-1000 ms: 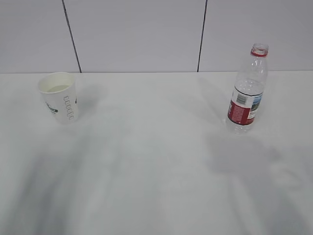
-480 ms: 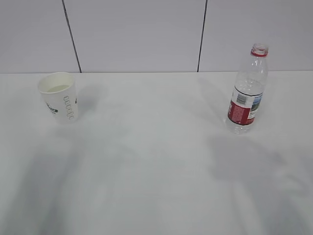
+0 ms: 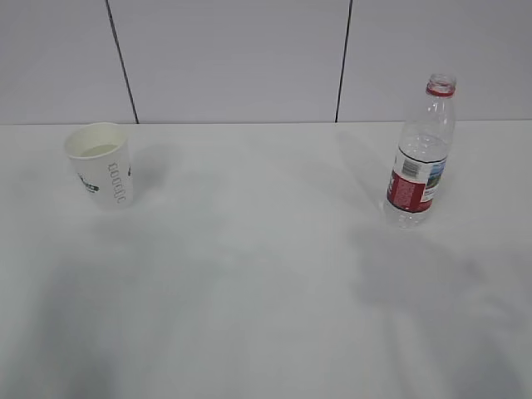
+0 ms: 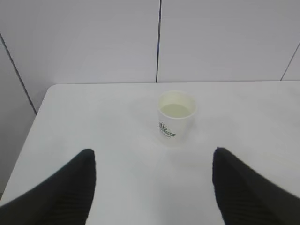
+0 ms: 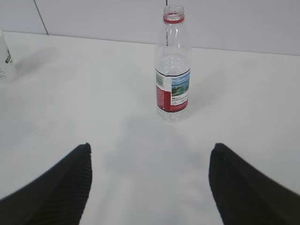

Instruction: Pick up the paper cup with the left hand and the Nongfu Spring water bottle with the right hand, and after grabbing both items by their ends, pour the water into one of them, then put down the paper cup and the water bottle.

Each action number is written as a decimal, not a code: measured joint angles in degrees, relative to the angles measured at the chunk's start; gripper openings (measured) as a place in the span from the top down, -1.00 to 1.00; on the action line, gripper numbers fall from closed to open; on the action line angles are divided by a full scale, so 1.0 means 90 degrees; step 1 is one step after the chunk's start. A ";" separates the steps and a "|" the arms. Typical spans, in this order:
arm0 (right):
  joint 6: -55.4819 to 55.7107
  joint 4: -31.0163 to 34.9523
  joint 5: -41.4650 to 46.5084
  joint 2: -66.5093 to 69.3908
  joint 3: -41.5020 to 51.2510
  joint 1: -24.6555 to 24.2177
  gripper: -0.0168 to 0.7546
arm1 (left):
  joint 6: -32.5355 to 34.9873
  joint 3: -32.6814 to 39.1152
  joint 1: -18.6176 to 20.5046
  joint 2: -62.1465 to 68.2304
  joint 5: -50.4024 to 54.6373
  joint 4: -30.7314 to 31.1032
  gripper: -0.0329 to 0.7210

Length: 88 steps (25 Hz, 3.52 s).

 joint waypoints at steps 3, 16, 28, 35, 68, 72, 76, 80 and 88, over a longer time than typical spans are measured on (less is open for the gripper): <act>0.0000 -0.0068 0.0398 0.0000 -0.0182 0.0000 -0.56 | 0.0000 -0.0226 0.0000 0.0000 0.0364 0.0000 -0.60; 0.0000 -0.0443 0.1558 -0.0394 -0.0490 0.0000 -0.56 | 0.0039 -0.0438 0.0000 -0.0861 0.1312 0.0086 -0.60; 0.0118 -0.0755 0.2478 -0.1418 -0.0527 0.0000 -0.56 | 0.0185 -0.0203 0.0000 -0.1800 0.2028 0.0110 -0.60; 0.0301 -0.0835 0.3223 -0.1732 -0.0527 0.0000 -0.56 | 0.0200 0.0432 0.0000 -0.2126 0.2604 0.0054 -0.60; 0.0401 -0.1035 0.3453 -0.2457 -0.0198 0.0000 -0.56 | 0.0280 0.1294 0.0000 -0.3200 0.2757 -0.0027 -0.38; 0.0404 -0.1039 0.3453 -0.2457 -0.0192 0.0000 -0.56 | 0.0280 0.1294 0.0000 -0.3200 0.2771 -0.0027 -0.38; 0.0415 -0.1049 0.3453 -0.2457 -0.0182 0.0000 -0.56 | 0.0280 0.1294 0.0000 -0.3205 0.2771 -0.0027 -0.38; 0.0415 -0.1049 0.3453 -0.2457 -0.0182 0.0000 -0.56 | 0.0280 0.1294 0.0000 -0.3205 0.2771 -0.0027 -0.37; 0.0418 -0.1049 0.3453 -0.2457 -0.0182 0.0000 -0.56 | 0.0280 0.1294 0.0000 -0.3205 0.2771 -0.0027 -0.36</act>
